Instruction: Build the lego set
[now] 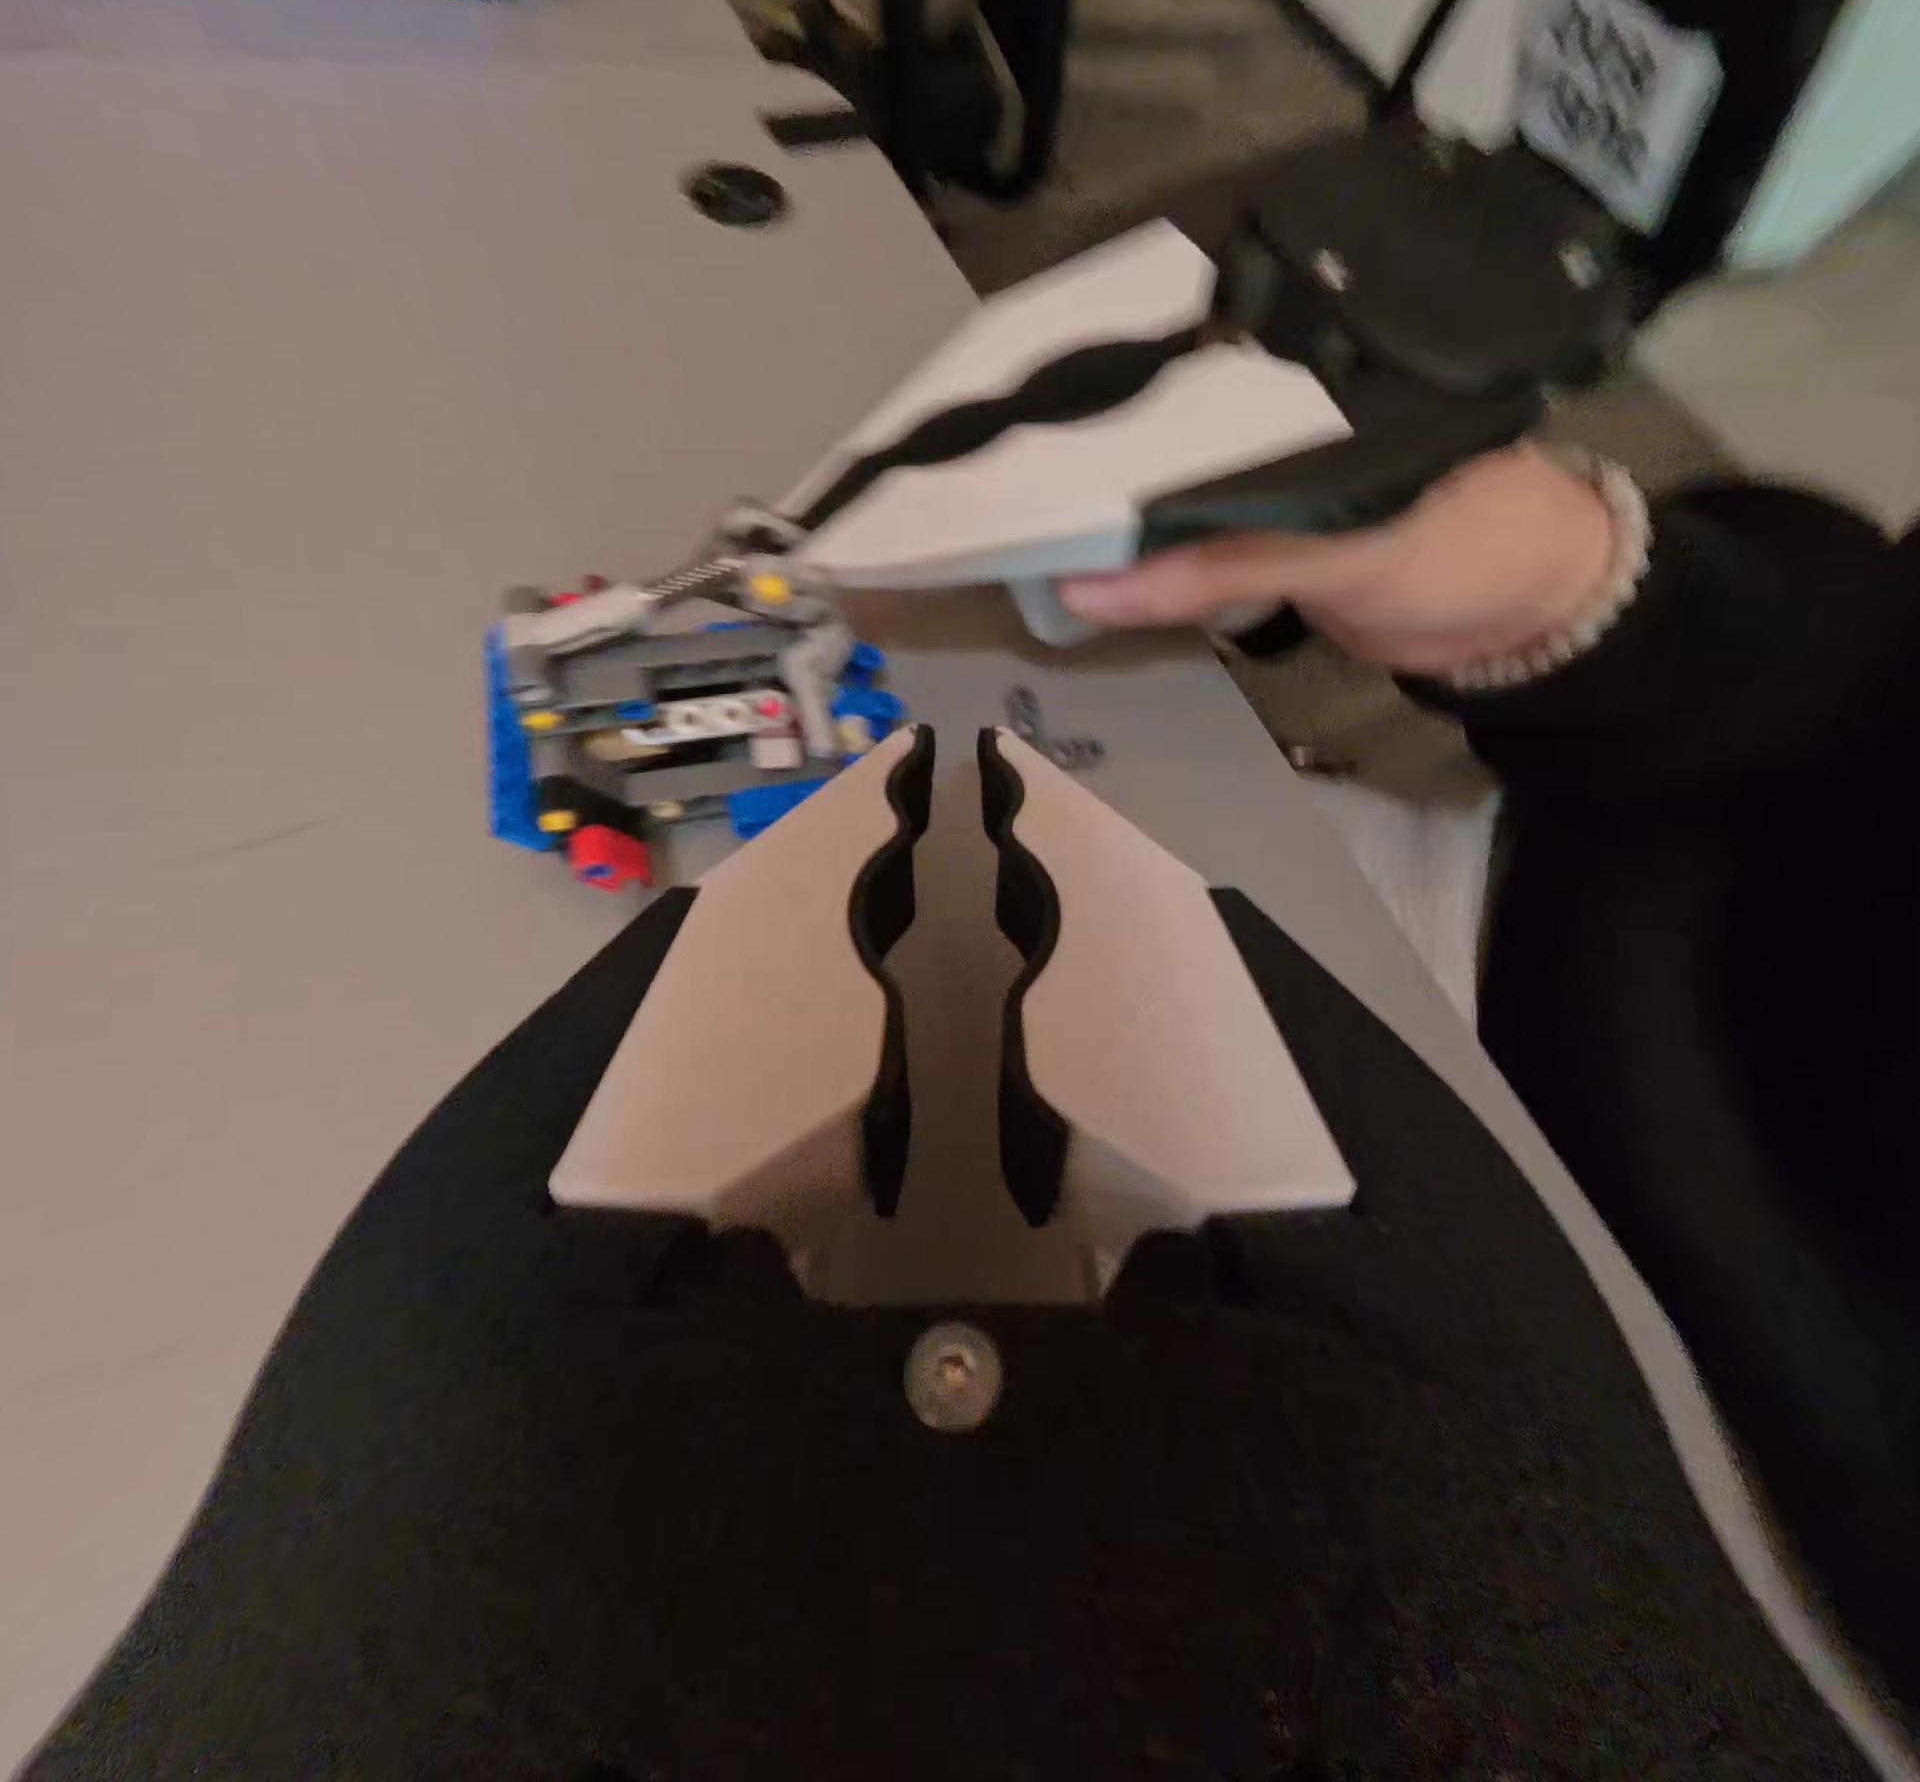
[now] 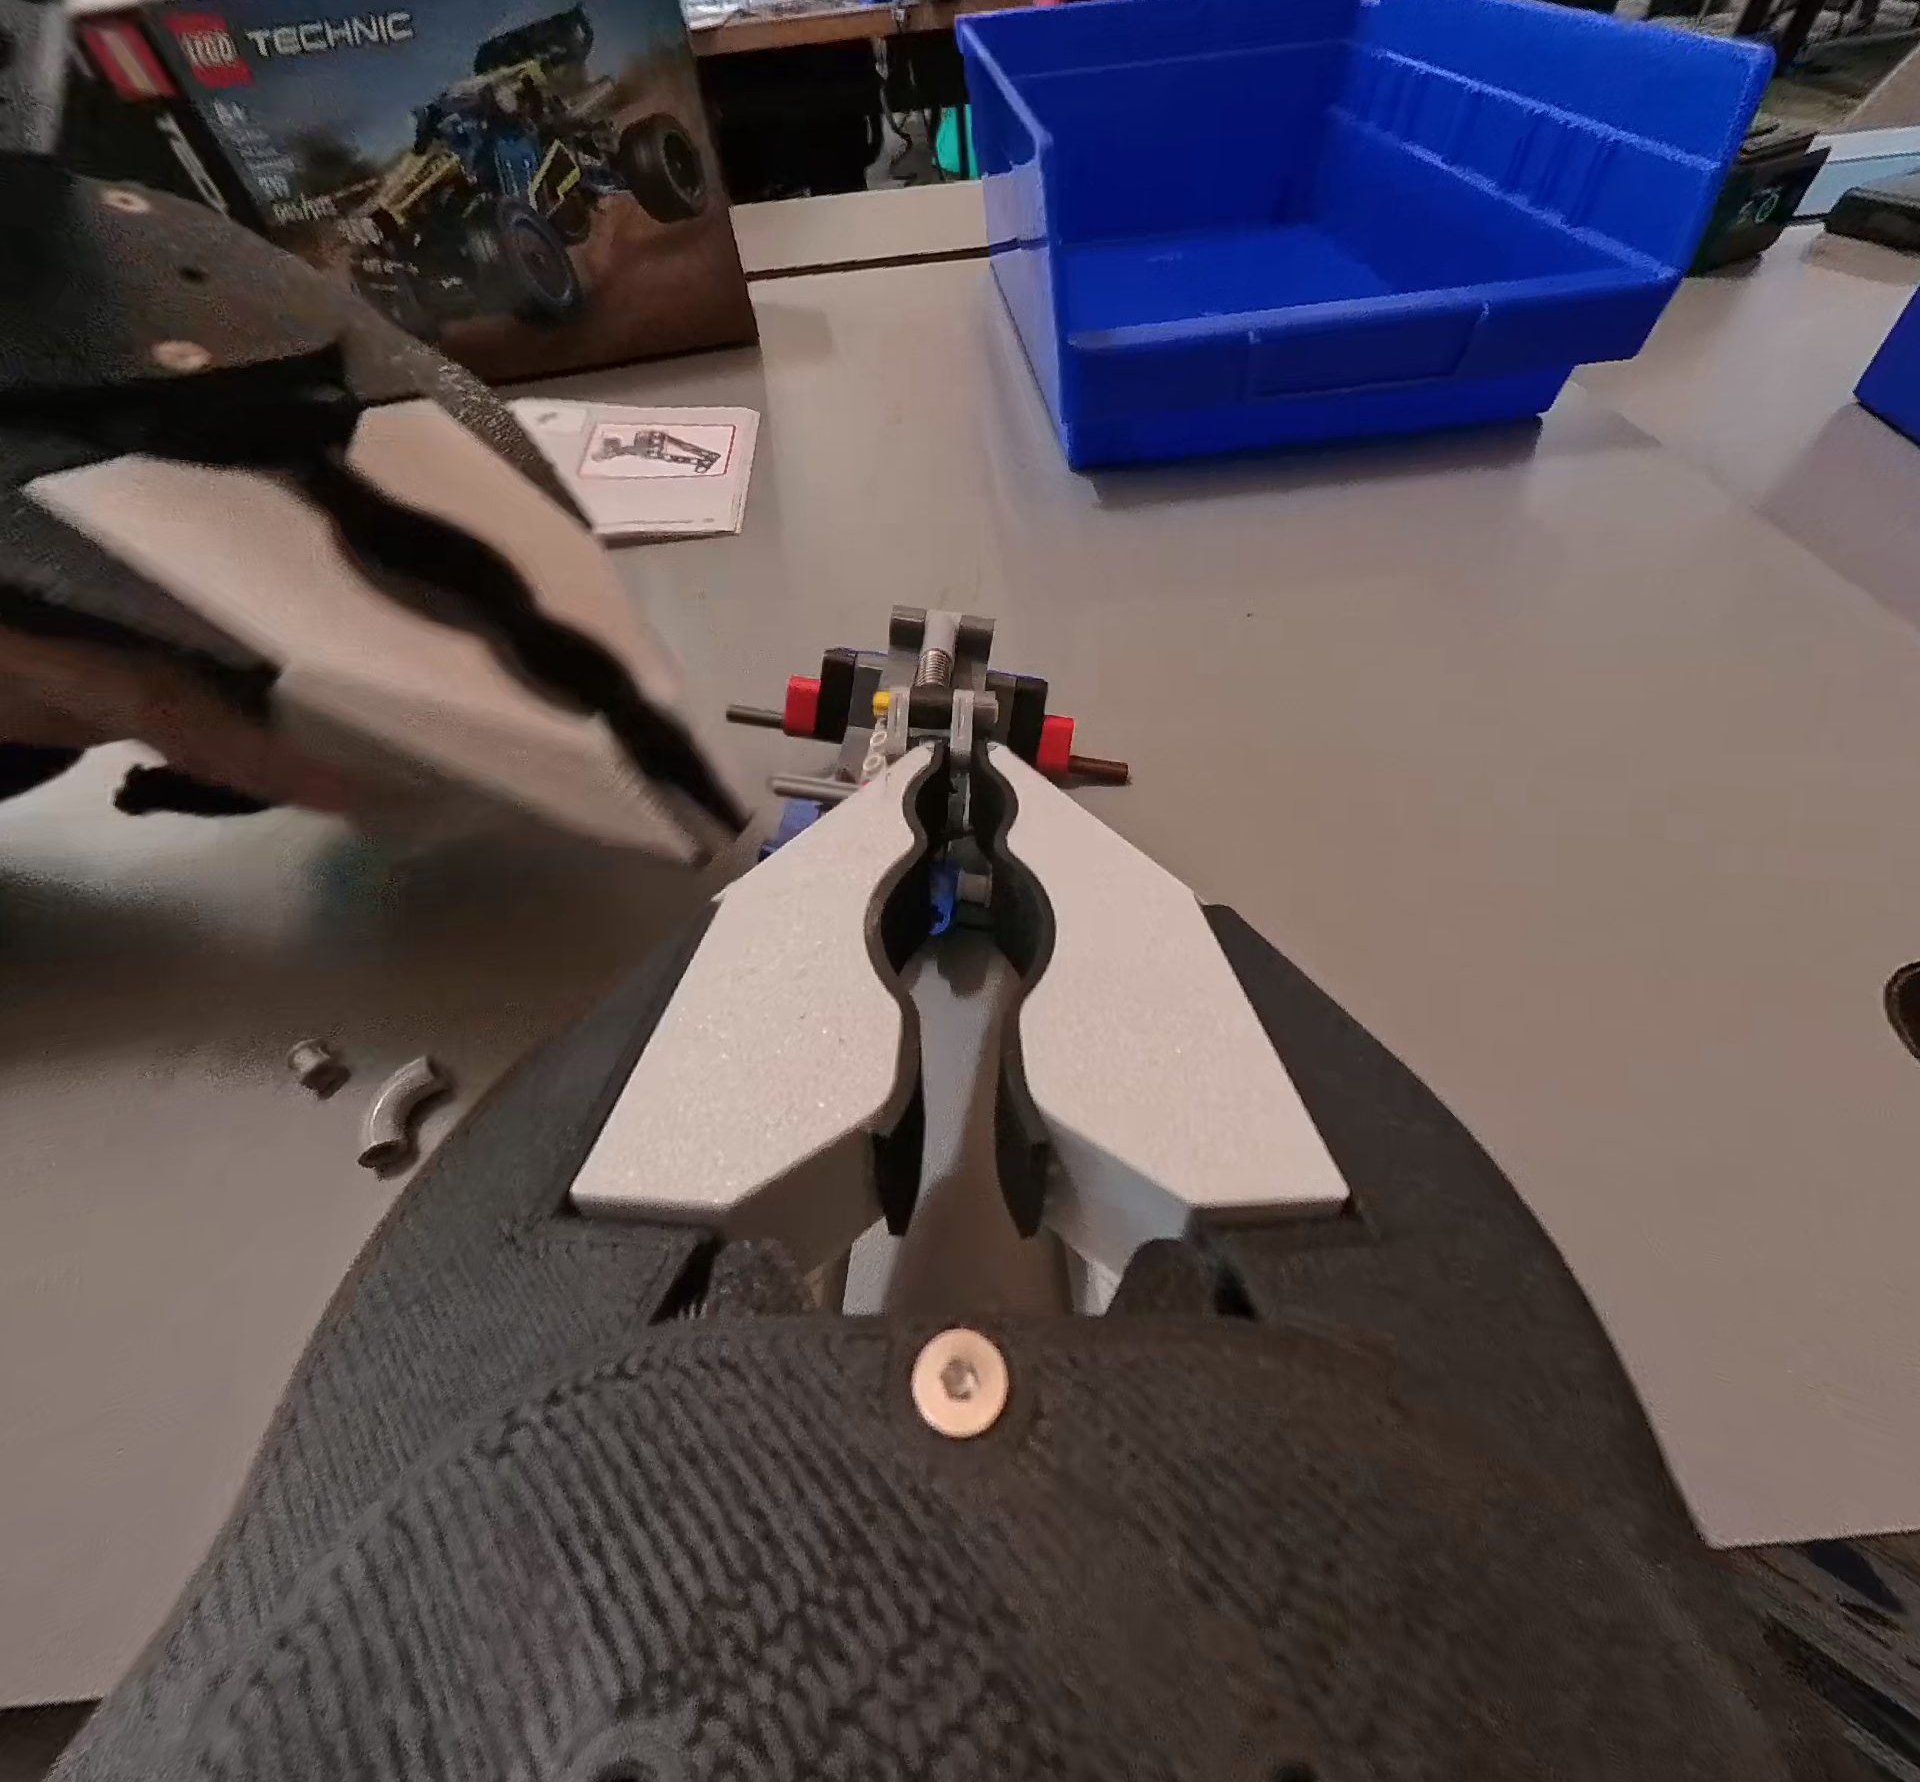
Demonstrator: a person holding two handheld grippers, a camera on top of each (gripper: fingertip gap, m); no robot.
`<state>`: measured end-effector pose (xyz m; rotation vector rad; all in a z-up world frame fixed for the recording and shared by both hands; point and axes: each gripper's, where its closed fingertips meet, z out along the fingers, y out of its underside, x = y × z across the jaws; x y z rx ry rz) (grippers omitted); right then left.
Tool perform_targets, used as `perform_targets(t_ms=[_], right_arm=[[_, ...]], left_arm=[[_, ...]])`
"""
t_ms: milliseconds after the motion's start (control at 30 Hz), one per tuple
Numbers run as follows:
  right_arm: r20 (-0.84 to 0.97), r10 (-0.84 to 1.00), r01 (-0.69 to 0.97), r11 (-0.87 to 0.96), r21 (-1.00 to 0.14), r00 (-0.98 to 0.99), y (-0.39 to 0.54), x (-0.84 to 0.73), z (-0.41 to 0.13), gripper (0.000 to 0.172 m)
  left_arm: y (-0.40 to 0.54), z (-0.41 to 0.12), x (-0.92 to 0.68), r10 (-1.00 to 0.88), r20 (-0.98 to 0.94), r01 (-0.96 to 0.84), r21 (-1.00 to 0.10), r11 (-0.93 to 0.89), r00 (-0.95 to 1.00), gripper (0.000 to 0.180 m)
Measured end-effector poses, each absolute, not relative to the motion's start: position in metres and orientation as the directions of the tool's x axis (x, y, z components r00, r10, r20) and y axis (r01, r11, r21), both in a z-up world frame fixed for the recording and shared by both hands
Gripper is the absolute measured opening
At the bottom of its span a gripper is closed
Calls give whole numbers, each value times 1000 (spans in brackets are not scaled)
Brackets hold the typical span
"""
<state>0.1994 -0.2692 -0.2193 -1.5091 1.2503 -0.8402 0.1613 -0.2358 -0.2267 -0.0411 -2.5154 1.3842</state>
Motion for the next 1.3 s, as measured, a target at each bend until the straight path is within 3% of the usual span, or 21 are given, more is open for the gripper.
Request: perform_targets(t_ms=[133,300,533,633,933,1300], right_arm=[[-130,-958,-323,41,-946,257,-272,202,-219,1],[-199,-947,-328,109,-938,254,-279,205,-217,0],[-195,-948,-335,103,-936,254,-278,205,-218,0],[-193,-951,-326,107,-939,242,-280,205,-217,0],[-167,-958,-334,83,-939,234,-279,204,-221,0],[-196,-952,-351,105,-930,234,-280,205,-222,0]], left_arm=[[-239,-236,132,252,52,125,-761,637,-966,7],[-255,-255,133,143,0,108,-653,750,-990,12],[-264,-268,130,106,-26,100,-603,792,-994,14],[-266,-268,130,98,-8,82,-619,781,-995,4],[-261,-265,136,178,-46,160,-692,704,-983,4],[-248,-198,190,124,24,34,-893,449,-992,3]])
